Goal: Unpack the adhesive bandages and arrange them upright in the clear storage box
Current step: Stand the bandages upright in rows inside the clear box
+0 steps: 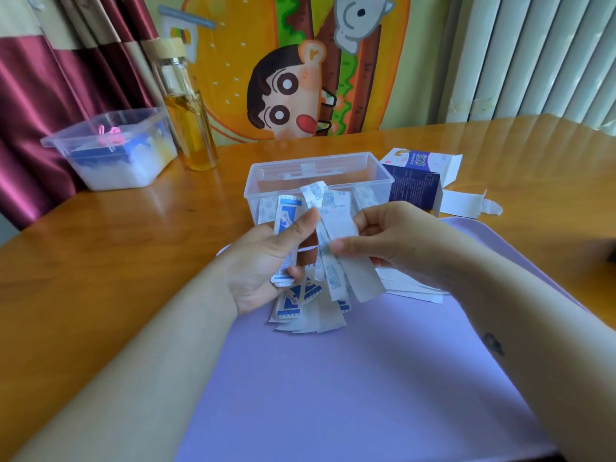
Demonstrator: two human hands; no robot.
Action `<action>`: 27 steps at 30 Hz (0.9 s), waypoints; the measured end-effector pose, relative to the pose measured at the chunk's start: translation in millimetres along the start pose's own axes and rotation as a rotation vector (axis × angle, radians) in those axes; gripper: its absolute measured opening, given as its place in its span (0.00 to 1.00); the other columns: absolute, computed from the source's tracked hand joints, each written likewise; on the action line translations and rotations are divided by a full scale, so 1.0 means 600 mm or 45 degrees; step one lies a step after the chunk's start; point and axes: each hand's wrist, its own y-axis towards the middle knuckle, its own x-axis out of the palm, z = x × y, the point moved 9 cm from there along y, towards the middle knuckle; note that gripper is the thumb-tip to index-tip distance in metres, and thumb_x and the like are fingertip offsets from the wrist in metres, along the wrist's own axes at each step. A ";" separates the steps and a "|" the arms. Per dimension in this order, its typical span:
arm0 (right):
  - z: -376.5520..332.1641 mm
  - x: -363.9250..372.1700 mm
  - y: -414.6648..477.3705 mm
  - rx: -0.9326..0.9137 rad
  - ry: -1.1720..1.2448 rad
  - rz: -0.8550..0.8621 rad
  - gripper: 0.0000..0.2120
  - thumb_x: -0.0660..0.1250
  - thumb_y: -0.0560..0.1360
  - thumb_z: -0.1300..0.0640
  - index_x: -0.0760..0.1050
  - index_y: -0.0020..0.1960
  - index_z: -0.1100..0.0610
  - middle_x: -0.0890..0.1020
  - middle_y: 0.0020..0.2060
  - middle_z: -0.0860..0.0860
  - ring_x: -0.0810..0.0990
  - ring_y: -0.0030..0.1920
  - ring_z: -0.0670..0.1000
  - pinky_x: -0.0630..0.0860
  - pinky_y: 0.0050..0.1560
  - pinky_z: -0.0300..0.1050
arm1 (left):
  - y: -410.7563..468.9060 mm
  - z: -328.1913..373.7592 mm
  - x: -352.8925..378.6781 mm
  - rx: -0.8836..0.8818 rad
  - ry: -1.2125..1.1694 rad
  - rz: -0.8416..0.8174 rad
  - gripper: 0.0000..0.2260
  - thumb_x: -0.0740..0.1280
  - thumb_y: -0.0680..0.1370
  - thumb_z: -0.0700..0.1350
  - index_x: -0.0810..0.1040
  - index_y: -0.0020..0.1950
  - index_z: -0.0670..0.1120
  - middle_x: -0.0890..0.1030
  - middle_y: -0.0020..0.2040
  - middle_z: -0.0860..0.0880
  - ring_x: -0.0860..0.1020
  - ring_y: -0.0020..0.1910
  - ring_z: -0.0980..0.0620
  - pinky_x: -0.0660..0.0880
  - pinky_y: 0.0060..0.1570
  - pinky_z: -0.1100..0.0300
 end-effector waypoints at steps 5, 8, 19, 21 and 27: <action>0.007 -0.007 0.003 0.007 -0.021 0.033 0.28 0.76 0.57 0.42 0.79 0.44 0.66 0.83 0.44 0.64 0.81 0.46 0.66 0.77 0.56 0.59 | -0.003 0.000 -0.002 0.012 0.034 0.072 0.24 0.72 0.63 0.42 0.78 0.59 0.43 0.83 0.53 0.44 0.81 0.44 0.51 0.63 0.22 0.70; -0.016 -0.050 0.001 -0.164 -0.142 0.343 0.16 0.73 0.67 0.45 0.81 0.38 0.58 0.83 0.31 0.48 0.75 0.30 0.44 0.72 0.38 0.36 | -0.004 0.005 -0.015 0.024 0.034 0.184 0.17 0.71 0.65 0.41 0.80 0.53 0.45 0.84 0.47 0.46 0.81 0.42 0.50 0.62 0.19 0.70; -0.090 -0.003 -0.034 -0.687 -0.296 0.356 0.17 0.61 0.74 0.71 0.80 0.48 0.52 0.83 0.49 0.45 0.81 0.53 0.40 0.74 0.57 0.32 | -0.007 0.010 -0.022 0.040 -0.182 0.248 0.11 0.69 0.65 0.44 0.78 0.47 0.47 0.83 0.39 0.49 0.78 0.30 0.57 0.59 0.20 0.70; -0.088 -0.001 -0.032 -0.669 -0.303 0.348 0.13 0.62 0.75 0.68 0.81 0.49 0.55 0.83 0.47 0.44 0.80 0.51 0.38 0.73 0.55 0.28 | -0.007 0.010 -0.026 0.037 -0.186 0.263 0.11 0.70 0.65 0.45 0.78 0.47 0.47 0.84 0.41 0.48 0.77 0.32 0.56 0.60 0.20 0.71; -0.091 0.003 -0.033 -0.725 -0.447 0.392 0.07 0.69 0.73 0.65 0.81 0.48 0.56 0.82 0.42 0.45 0.79 0.47 0.41 0.74 0.52 0.29 | -0.011 0.014 -0.021 0.071 -0.134 0.283 0.13 0.70 0.64 0.45 0.78 0.48 0.47 0.82 0.41 0.48 0.74 0.41 0.52 0.60 0.20 0.71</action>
